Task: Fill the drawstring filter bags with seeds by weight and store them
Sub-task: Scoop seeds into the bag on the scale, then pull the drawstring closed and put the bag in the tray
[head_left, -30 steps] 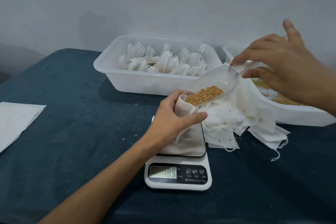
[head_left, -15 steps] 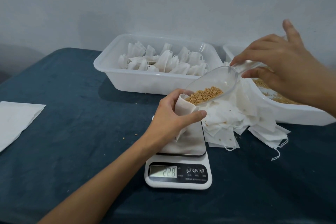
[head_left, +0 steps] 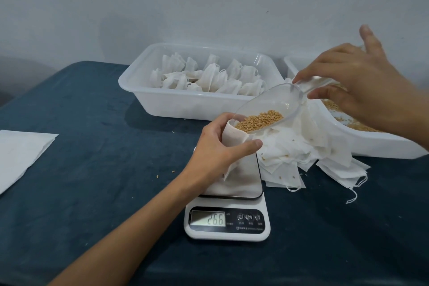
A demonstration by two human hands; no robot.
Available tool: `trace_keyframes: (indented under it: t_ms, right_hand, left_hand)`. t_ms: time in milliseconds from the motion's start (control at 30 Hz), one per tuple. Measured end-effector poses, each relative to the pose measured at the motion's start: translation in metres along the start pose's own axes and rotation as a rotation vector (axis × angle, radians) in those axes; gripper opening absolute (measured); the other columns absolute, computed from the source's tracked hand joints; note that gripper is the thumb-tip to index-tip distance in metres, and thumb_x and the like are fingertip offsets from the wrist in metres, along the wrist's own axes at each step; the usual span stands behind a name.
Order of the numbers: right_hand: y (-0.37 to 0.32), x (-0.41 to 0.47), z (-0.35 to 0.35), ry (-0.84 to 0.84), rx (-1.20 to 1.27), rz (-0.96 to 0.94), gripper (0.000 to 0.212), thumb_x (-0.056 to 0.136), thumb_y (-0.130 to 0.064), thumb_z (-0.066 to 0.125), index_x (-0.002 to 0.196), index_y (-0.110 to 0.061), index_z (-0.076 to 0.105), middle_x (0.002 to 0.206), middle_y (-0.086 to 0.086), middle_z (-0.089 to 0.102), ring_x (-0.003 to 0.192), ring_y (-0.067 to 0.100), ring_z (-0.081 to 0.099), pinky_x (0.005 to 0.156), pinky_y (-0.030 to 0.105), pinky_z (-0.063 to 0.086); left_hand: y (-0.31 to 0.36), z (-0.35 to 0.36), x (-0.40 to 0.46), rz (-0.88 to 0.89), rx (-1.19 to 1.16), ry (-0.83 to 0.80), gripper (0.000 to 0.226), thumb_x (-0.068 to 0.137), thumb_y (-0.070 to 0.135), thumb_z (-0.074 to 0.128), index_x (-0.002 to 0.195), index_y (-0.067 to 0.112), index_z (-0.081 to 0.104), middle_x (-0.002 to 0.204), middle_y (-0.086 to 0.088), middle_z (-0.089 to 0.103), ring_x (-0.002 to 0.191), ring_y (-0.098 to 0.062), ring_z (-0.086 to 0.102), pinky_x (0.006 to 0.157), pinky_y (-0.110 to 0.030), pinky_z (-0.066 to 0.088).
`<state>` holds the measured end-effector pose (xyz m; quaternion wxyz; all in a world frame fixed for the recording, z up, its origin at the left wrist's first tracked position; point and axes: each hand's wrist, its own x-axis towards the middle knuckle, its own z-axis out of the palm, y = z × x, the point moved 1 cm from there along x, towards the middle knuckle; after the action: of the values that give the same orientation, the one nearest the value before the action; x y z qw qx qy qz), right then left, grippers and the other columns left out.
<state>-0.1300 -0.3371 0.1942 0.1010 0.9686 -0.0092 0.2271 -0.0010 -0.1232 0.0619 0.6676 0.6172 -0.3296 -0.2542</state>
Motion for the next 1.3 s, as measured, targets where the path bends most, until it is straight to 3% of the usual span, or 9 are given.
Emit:
trace_keyframes:
  t_ms: [200, 300, 400, 500, 633, 800, 900, 1067, 1300]
  right_hand:
    - [0.007, -0.009, 0.01, -0.055, 0.235, 0.148, 0.029, 0.089, -0.015, 0.071, 0.114, -0.03, 0.067, 0.107, -0.009, 0.066, 0.116, 0.019, 0.053, 0.123, 0.054, -0.002]
    - [0.016, -0.018, 0.019, -0.067, 0.391, 0.237, 0.024, 0.091, -0.018, 0.069, 0.113, -0.029, 0.067, 0.114, -0.013, 0.068, 0.111, 0.005, 0.056, 0.123, 0.053, 0.009]
    - [0.033, -0.026, 0.025, -0.058, 0.531, 0.325, 0.023, 0.093, -0.018, 0.069, 0.114, -0.028, 0.068, 0.114, -0.02, 0.069, 0.105, -0.014, 0.057, 0.109, 0.022, 0.038]
    - [0.058, -0.033, 0.033, 0.016, 0.588, 0.45, 0.02, 0.094, -0.012, 0.069, 0.106, -0.027, 0.067, 0.106, -0.02, 0.069, 0.101, -0.014, 0.061, 0.083, -0.001, 0.041]
    - [0.1, -0.046, 0.057, 0.011, 0.429, 0.743, 0.021, 0.094, -0.022, 0.07, 0.113, -0.011, 0.068, 0.107, -0.005, 0.068, 0.103, 0.012, 0.062, 0.087, 0.017, 0.043]
    - [0.132, -0.062, 0.088, -0.229, 0.257, 0.963, 0.021, 0.094, -0.025, 0.07, 0.091, -0.004, 0.071, 0.088, 0.009, 0.07, 0.082, 0.027, 0.063, 0.075, 0.034, 0.048]
    - [0.134, -0.059, 0.096, -0.411, 0.135, 0.992, 0.027, 0.089, -0.019, 0.074, 0.07, -0.006, 0.06, 0.07, 0.008, 0.058, 0.064, 0.023, 0.052, 0.061, 0.033, 0.038]
    - [0.128, -0.046, 0.099, -0.546, 0.045, 0.999, 0.019, 0.087, -0.021, 0.077, 0.088, -0.003, 0.07, 0.092, 0.01, 0.07, 0.08, 0.024, 0.063, 0.068, 0.031, 0.047]
    - [0.12, -0.044, 0.094, -0.499, -0.036, 0.965, 0.013, 0.091, -0.018, 0.071, 0.094, -0.006, 0.068, 0.09, 0.007, 0.067, 0.082, 0.024, 0.064, 0.071, 0.035, 0.054]
  left_hand:
    - [0.003, -0.002, -0.001, 0.011, -0.011, -0.01, 0.046, 0.078, 0.029, 0.088, 0.119, 0.026, 0.066, 0.105, -0.005, 0.077, 0.093, -0.019, 0.074, 0.081, -0.029, 0.059]
    - [0.005, -0.002, -0.002, 0.017, -0.005, -0.002, 0.04, 0.079, 0.029, 0.088, 0.113, 0.025, 0.068, 0.102, -0.006, 0.075, 0.084, -0.011, 0.071, 0.072, -0.021, 0.055]
    - [0.003, 0.0, -0.001, 0.01, 0.019, 0.004, 0.042, 0.075, 0.035, 0.087, 0.113, 0.03, 0.07, 0.107, -0.009, 0.073, 0.088, -0.02, 0.07, 0.075, -0.023, 0.055]
    - [0.0, 0.001, 0.0, 0.007, 0.039, -0.009, 0.041, 0.073, 0.039, 0.086, 0.111, 0.034, 0.07, 0.106, -0.007, 0.074, 0.095, -0.026, 0.071, 0.076, -0.026, 0.058]
    - [-0.002, 0.001, 0.001, 0.016, 0.053, 0.012, 0.027, 0.077, 0.042, 0.089, 0.099, 0.033, 0.076, 0.092, 0.0, 0.075, 0.077, -0.01, 0.068, 0.064, -0.017, 0.052]
    - [-0.003, 0.004, 0.002, 0.068, 0.093, 0.013, 0.022, 0.09, 0.046, 0.064, 0.089, 0.031, 0.08, 0.094, 0.005, 0.08, 0.091, -0.009, 0.074, 0.069, -0.018, 0.052]
    - [-0.002, 0.004, 0.001, 0.092, 0.102, 0.019, 0.025, 0.097, 0.043, 0.059, 0.09, 0.033, 0.08, 0.092, 0.004, 0.08, 0.092, -0.007, 0.074, 0.073, -0.017, 0.048]
    - [0.007, 0.001, 0.002, 0.158, 0.052, 0.048, 0.025, 0.099, 0.038, 0.057, 0.094, 0.03, 0.081, 0.088, -0.002, 0.08, 0.084, -0.008, 0.073, 0.067, -0.015, 0.053]
    - [0.043, -0.006, 0.04, 0.175, 0.105, 0.028, 0.029, 0.095, 0.045, 0.06, 0.093, 0.027, 0.082, 0.094, 0.0, 0.079, 0.074, -0.007, 0.072, 0.057, -0.018, 0.054]
